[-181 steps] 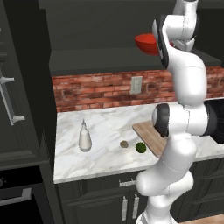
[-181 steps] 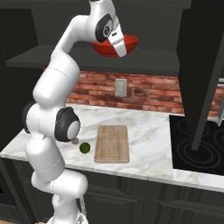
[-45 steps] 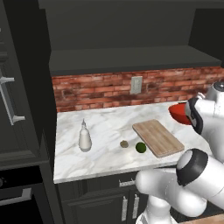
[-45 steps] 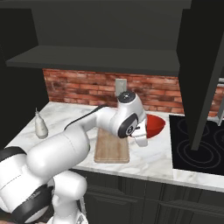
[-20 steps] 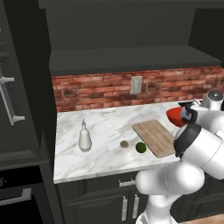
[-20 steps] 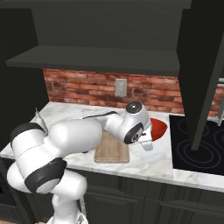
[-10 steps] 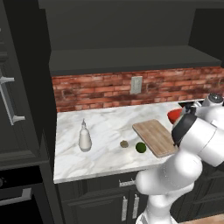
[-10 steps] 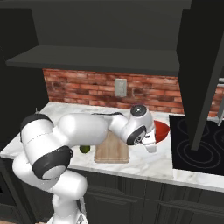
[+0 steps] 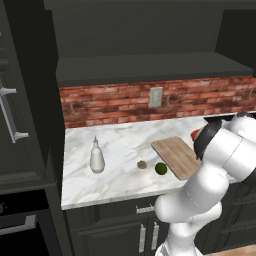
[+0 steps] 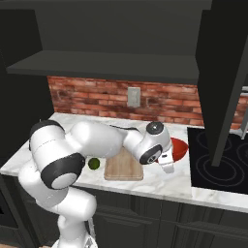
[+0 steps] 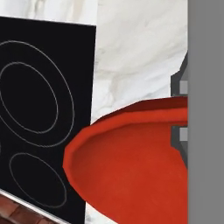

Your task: Open the cabinet. Place the bowl and condiment on the counter. Then place the lime and garlic on the cutting board.

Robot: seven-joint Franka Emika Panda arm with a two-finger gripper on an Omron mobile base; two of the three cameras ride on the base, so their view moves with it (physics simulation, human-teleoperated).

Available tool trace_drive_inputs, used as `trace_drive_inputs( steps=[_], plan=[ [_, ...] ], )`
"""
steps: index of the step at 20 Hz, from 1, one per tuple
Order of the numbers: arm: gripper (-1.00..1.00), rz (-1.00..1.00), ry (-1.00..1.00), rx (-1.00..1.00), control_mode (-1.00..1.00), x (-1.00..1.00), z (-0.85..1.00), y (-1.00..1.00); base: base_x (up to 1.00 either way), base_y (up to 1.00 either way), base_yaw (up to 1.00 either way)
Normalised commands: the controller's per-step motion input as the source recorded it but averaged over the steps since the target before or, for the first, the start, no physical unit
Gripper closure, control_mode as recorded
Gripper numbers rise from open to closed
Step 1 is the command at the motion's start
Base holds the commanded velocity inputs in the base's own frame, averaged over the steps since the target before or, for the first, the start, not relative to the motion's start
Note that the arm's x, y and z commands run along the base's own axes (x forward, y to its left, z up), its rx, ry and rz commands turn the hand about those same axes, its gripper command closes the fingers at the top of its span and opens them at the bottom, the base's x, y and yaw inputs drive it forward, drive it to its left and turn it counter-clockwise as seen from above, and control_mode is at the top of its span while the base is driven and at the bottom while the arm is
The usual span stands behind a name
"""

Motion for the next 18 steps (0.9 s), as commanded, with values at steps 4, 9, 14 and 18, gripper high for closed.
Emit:
trace_drive_inputs(
  steps=[4, 9, 14, 18],
  plan=[
    [1.00, 0.00, 0.00, 0.00, -1.00, 0.13, -0.20, -0.07, 0.00, 0.00, 0.00],
    [1.00, 0.00, 0.00, 0.00, -1.00, 0.16, -0.20, -0.11, 0.00, 0.00, 0.00],
    [1.00, 0.00, 0.00, 0.00, -1.00, 0.18, -0.21, -0.13, 0.00, 0.00, 0.00],
    [1.00, 0.00, 0.00, 0.00, -1.00, 0.11, -0.21, -0.13, 0.00, 0.00, 0.00]
  ],
)
